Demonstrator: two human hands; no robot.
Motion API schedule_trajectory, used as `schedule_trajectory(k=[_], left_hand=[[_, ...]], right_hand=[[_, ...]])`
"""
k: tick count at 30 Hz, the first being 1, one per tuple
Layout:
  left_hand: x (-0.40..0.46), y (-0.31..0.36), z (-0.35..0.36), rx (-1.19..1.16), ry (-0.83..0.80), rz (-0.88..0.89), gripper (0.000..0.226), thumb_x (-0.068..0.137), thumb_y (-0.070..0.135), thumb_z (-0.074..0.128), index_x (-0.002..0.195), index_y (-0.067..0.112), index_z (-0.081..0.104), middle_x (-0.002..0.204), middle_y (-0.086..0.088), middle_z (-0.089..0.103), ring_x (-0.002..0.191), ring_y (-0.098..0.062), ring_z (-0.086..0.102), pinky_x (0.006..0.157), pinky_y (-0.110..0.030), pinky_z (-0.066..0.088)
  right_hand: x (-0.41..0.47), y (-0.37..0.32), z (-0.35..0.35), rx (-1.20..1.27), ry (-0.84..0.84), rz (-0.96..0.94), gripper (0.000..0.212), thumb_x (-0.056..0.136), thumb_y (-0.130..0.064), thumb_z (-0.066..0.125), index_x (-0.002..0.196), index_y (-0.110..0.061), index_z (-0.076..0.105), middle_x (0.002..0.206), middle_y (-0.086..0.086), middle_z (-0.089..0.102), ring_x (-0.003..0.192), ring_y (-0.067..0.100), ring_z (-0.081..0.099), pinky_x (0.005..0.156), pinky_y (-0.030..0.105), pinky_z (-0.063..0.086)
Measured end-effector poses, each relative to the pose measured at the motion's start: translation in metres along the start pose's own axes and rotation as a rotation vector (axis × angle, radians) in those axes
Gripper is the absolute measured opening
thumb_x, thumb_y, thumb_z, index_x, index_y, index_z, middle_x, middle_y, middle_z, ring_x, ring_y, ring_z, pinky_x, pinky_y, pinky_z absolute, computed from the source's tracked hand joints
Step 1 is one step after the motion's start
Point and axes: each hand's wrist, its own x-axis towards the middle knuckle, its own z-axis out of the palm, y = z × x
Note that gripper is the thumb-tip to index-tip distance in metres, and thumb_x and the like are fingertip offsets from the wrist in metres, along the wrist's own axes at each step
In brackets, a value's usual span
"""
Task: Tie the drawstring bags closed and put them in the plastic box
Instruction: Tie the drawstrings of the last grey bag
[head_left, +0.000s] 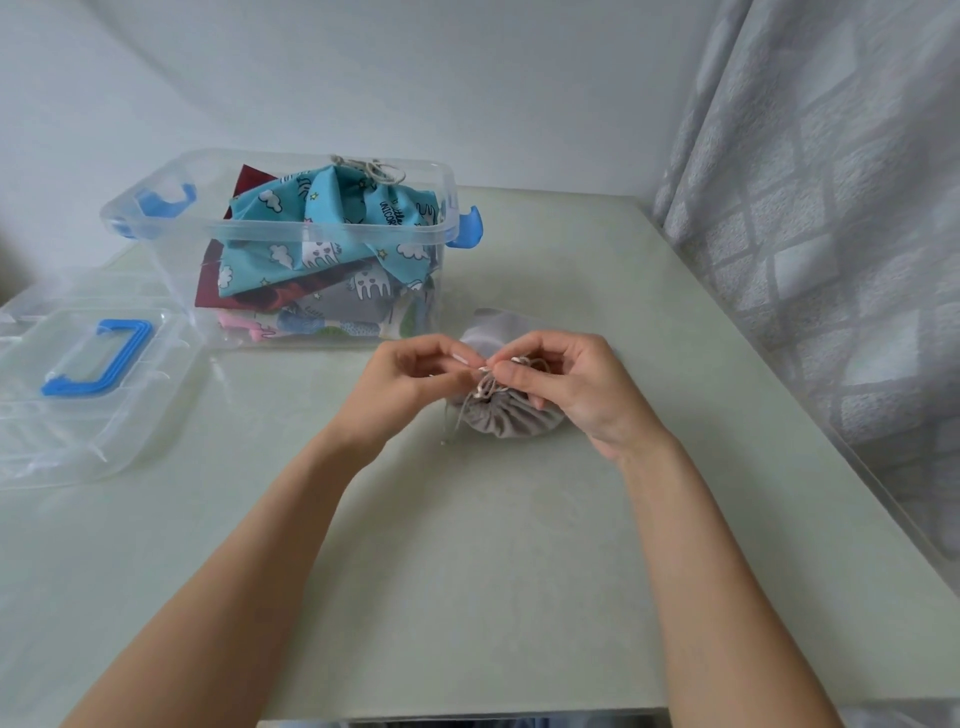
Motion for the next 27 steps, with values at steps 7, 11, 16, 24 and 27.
schedule_trajectory(k=[7,11,16,24,27], left_hand=[[0.001,0.0,0.005,0.023,0.009,-0.042,0.011,0.083,-0.005,0.061,0.079,0.005,0.06,0.065,0.005,0.062,0.061,-0.001,0.058,0.061,-0.01,0.044],[0.001,0.002,0.002,0.001,0.007,-0.062,0.004,0.084,0.005,0.063,0.083,0.009,0.063,0.068,0.005,0.066,0.063,-0.005,0.059,0.063,-0.014,0.045],[0.001,0.001,0.001,-0.028,-0.048,-0.13,0.016,0.091,0.01,0.055,0.102,0.016,0.064,0.082,0.001,0.066,0.069,-0.011,0.058,0.071,-0.023,0.048],[0.0,0.002,-0.001,0.056,-0.04,-0.077,0.006,0.087,0.011,0.059,0.082,0.013,0.062,0.066,0.008,0.068,0.062,-0.004,0.063,0.061,-0.016,0.047],[-0.001,0.003,-0.004,0.051,-0.023,-0.053,0.012,0.078,0.021,0.064,0.085,0.012,0.066,0.07,0.006,0.072,0.064,-0.006,0.067,0.061,-0.016,0.049]], right_hand=[[0.002,0.007,0.012,-0.491,0.237,-0.268,0.012,0.073,-0.008,0.076,0.078,-0.017,0.071,0.068,-0.012,0.065,0.061,-0.005,0.058,0.062,0.009,0.042],[0.003,0.009,0.014,-0.705,0.332,-0.512,0.014,0.072,-0.002,0.071,0.079,-0.013,0.069,0.077,-0.007,0.069,0.07,0.004,0.06,0.065,0.015,0.045],[0.003,0.01,0.01,-0.67,0.315,-0.596,0.011,0.075,-0.004,0.071,0.083,-0.01,0.066,0.079,-0.001,0.068,0.072,0.017,0.062,0.066,0.029,0.049],[0.003,0.011,0.003,-0.667,0.288,-0.62,0.007,0.074,-0.01,0.074,0.074,-0.008,0.067,0.071,0.001,0.066,0.064,0.011,0.056,0.061,0.023,0.047],[0.004,0.014,-0.003,-0.665,0.28,-0.568,0.01,0.073,-0.018,0.075,0.073,-0.009,0.07,0.069,0.002,0.068,0.062,0.014,0.061,0.06,0.031,0.049]])
